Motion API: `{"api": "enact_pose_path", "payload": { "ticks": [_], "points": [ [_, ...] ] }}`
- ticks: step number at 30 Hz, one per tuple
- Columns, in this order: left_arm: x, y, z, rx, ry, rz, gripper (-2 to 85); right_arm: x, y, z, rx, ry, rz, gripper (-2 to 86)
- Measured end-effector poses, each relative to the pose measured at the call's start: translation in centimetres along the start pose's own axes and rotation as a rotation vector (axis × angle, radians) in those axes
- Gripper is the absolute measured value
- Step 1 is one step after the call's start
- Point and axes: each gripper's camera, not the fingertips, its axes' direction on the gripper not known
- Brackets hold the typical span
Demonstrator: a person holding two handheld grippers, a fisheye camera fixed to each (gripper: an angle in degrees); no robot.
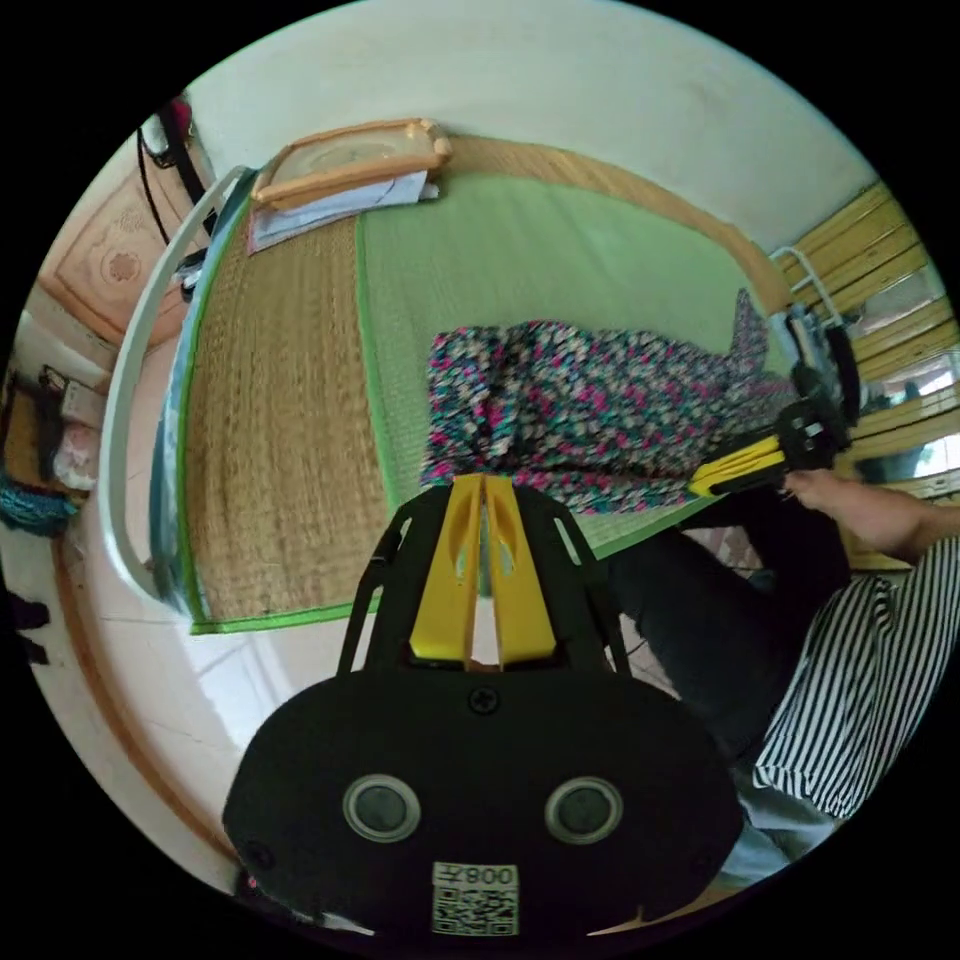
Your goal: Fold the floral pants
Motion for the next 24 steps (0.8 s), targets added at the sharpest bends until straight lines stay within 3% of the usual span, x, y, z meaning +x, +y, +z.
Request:
{"api": "enact_pose_path", "payload": {
  "ticks": [4, 8, 17, 24],
  "points": [
    [3.5, 0.8, 4.7, 0.003, 0.195, 0.079, 0.2, -0.3, 0.8, -1.0, 0.019, -0.032, 0.034, 0.8],
    [4.7, 2.0, 10.6, -0.166, 0.11, 0.12, 0.1, -0.9, 1.8, -2.1, 0.033, -0.057, 0.056, 1.4],
    [-0.2, 5.0, 13.4, -0.147, 0.126, 0.077, 0.1, -3.1, 5.0, -8.0, 0.154, -0.127, 0.082, 2.2],
    [-3.3, 6.8, 16.0, -0.165, 0.124, 0.067, 0.2, -2.4, 6.0, -8.7, 0.166, -0.144, 0.225, 2.1]
  ]
}}
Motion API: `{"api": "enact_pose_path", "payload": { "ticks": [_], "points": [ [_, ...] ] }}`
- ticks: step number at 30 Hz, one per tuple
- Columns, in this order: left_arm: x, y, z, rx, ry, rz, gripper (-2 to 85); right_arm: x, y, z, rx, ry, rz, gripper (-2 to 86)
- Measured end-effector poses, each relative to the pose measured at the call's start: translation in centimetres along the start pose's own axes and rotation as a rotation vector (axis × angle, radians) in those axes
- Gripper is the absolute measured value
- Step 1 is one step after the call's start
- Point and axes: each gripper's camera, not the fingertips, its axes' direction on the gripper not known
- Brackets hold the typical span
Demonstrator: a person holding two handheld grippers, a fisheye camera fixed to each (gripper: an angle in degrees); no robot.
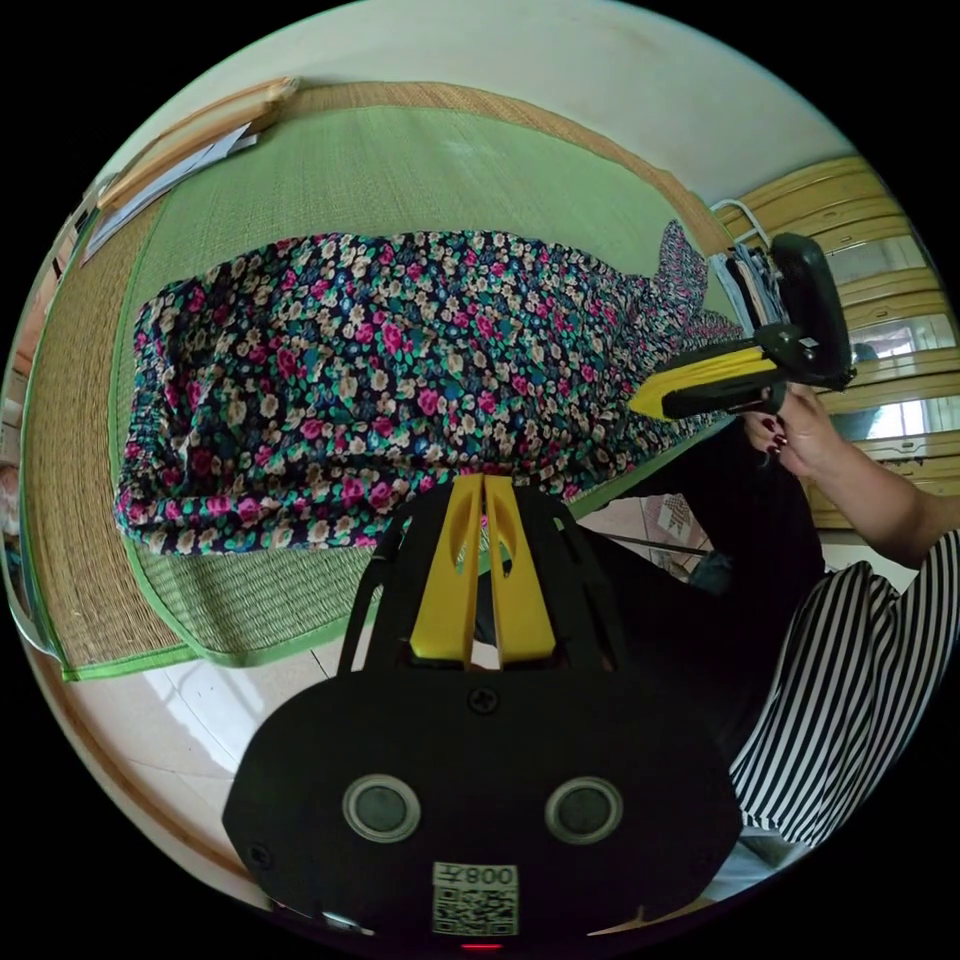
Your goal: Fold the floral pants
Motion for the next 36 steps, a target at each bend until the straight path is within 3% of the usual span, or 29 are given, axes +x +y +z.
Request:
{"api": "enact_pose_path", "payload": {
  "ticks": [6, 12, 22, 36],
  "points": [
    [-1.5, 1.5, 0.9, 0.064, -0.033, -0.009, 0.4, -3.5, 0.5, 0.1, -0.025, 0.012, -0.007, 2.0],
    [-0.6, 1.4, 4.0, 0.116, 0.101, 0.089, 1.7, -6.0, 1.5, -2.9, 0.047, -0.033, 0.011, 1.6],
    [-0.5, -3.8, 12.1, 0.032, 0.102, 0.193, 5.6, 3.4, 4.1, -17.6, 0.256, 0.198, 0.418, 6.5],
    [-3.8, -4.1, 20.4, -0.05, 0.039, 0.202, 0.9, 5.2, -1.1, -21.9, 0.07, 0.312, 0.644, 6.4]
  ]
}}
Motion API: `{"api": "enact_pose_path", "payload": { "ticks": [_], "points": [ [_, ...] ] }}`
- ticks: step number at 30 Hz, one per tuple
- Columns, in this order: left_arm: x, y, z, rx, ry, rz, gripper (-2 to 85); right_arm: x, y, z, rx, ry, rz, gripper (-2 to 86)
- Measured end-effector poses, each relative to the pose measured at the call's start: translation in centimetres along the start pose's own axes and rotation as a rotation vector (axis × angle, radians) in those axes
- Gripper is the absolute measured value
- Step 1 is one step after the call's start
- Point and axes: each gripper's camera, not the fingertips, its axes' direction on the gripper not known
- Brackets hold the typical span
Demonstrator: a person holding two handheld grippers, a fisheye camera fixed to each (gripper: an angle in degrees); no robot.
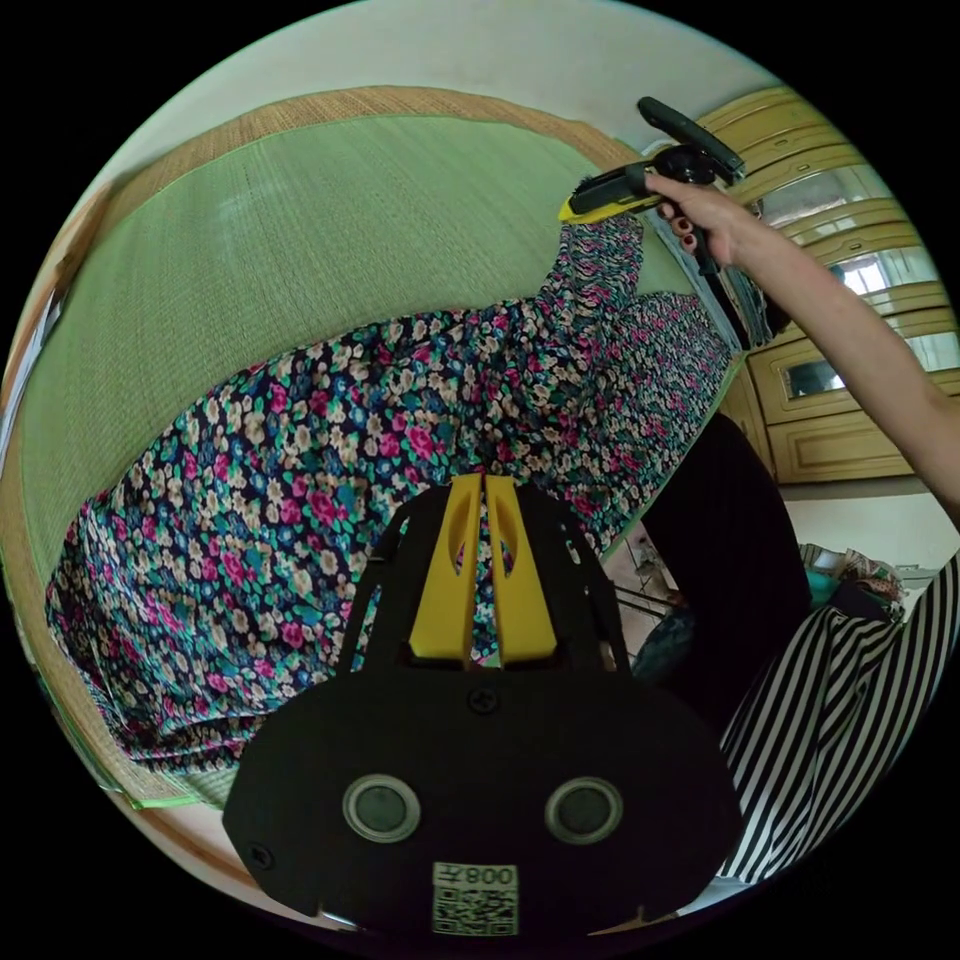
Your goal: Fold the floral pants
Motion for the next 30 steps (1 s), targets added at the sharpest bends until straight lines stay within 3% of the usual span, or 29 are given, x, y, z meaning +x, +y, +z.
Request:
{"api": "enact_pose_path", "payload": {
  "ticks": [14, 30],
  "points": [
    [-3.5, 1.5, 5.6, 0.005, -0.003, 0.03, 0.3, -2.5, 3.4, -3.4, -0.021, 0.065, -0.005, 0.4],
    [-7.3, 2.5, 10.2, 0.049, 0.013, 0.017, 0.3, 4.1, 14.4, -12.2, 0.166, -0.201, -0.003, 0.1]
  ]
}}
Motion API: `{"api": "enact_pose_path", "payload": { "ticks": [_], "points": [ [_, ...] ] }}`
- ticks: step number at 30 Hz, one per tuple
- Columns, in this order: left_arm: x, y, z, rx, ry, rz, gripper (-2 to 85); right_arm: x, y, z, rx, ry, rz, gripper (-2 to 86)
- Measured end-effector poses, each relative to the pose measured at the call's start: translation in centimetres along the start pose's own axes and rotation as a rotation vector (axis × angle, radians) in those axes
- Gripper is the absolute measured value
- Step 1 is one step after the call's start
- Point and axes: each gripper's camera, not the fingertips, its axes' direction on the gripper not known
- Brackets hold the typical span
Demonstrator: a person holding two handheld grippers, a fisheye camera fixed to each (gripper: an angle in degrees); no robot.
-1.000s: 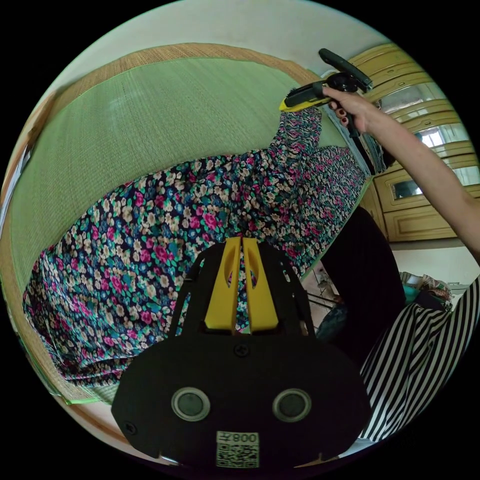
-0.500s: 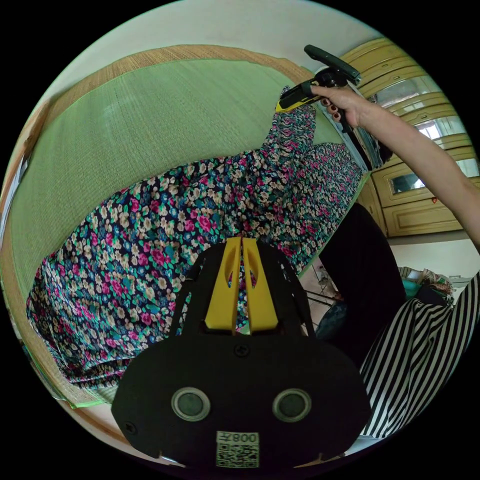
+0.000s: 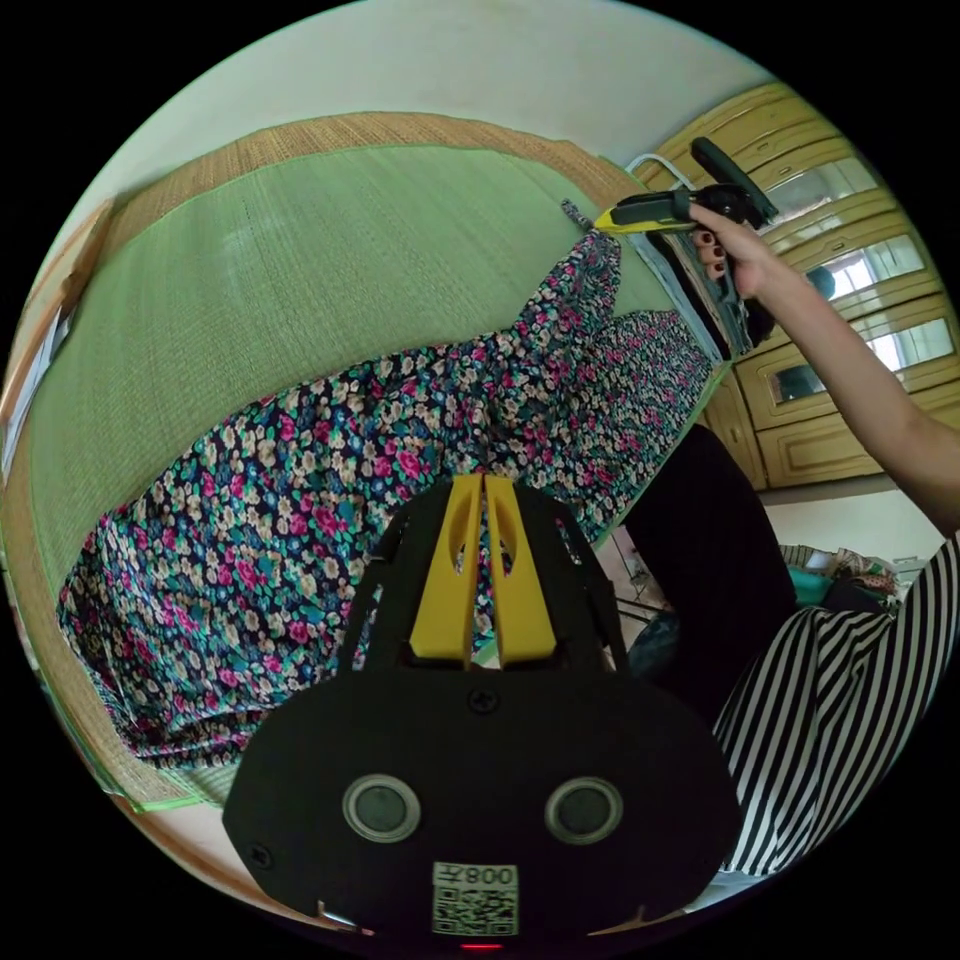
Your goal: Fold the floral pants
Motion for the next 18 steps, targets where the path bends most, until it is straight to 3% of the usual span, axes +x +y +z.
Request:
{"api": "enact_pose_path", "payload": {
  "ticks": [9, 18],
  "points": [
    [-0.1, 1.7, 1.1, 0.046, 0.049, 0.081, 0.2, 3.7, 7.4, -6.9, 0.137, -0.149, -0.027, 0.1],
    [-1.5, 4.3, 8.0, -0.133, 0.047, 0.103, 0.2, 10.8, 20.0, -6.5, 0.117, -0.199, 0.068, 0.1]
  ]
}}
